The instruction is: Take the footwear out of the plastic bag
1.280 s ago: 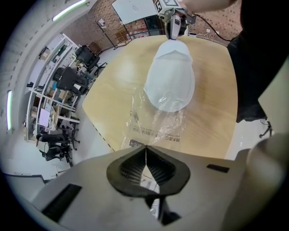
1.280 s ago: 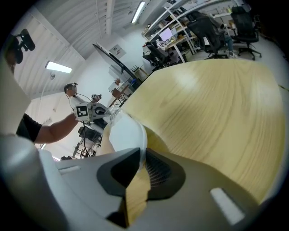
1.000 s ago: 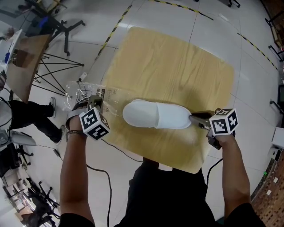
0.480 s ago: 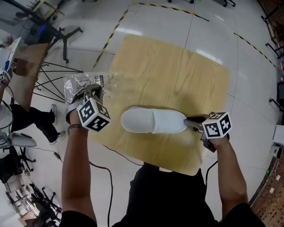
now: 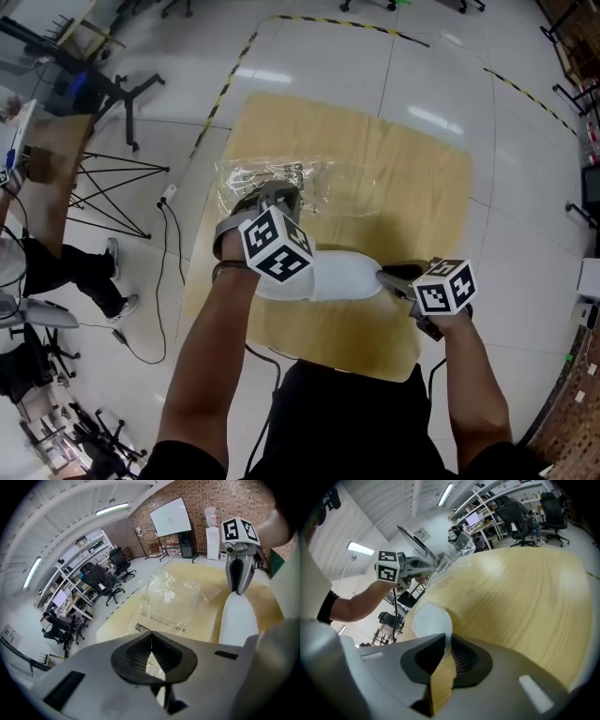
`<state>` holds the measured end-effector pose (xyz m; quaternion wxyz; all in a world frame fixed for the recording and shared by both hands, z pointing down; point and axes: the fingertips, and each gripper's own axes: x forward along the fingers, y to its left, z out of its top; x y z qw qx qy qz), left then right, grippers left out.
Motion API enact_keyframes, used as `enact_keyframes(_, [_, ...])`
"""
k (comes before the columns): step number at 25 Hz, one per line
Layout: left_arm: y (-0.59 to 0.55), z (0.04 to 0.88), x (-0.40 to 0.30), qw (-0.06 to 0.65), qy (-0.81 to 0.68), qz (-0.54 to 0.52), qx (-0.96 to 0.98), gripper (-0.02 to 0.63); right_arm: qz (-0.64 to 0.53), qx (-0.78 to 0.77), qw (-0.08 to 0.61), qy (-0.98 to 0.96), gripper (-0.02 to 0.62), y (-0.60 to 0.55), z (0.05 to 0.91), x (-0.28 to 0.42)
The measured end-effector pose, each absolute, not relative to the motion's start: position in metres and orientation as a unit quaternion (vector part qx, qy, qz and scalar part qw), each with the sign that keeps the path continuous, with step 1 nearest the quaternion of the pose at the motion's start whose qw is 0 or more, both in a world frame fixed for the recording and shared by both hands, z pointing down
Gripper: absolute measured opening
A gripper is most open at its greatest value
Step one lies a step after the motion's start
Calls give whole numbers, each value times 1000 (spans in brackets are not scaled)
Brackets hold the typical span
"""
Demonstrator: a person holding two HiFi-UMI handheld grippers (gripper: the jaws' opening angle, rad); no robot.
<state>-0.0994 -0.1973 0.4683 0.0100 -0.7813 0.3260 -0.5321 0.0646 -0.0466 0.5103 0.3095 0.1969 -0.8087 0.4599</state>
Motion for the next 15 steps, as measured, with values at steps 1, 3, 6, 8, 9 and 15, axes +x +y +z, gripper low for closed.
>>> enact_keyframes(1, [-197, 475, -91, 12, 315, -539, -781, 8, 461, 197, 307, -809, 43, -47, 510, 65])
enact_keyframes(3, [-195, 488, -81, 22, 295, -556, -777, 8, 461, 200, 302, -810, 43, -47, 509, 65])
enact_keyframes(6, [-193, 506, -78, 27, 280, -572, -771, 9, 458, 204, 299, -812, 44, -48, 509, 64])
enact_keyframes(8, [-190, 513, -77, 18, 283, -570, -772, 21, 451, 204, 297, -817, 46, -45, 506, 66])
enact_keyframes(9, [-189, 515, -76, 14, 285, -567, -773, 56, 447, 207, 295, -819, 49, -44, 504, 68])
enact_keyframes(15, [-187, 498, -81, 14, 311, -536, -785, 86, 441, 259, 266, -817, 116, -50, 487, 86])
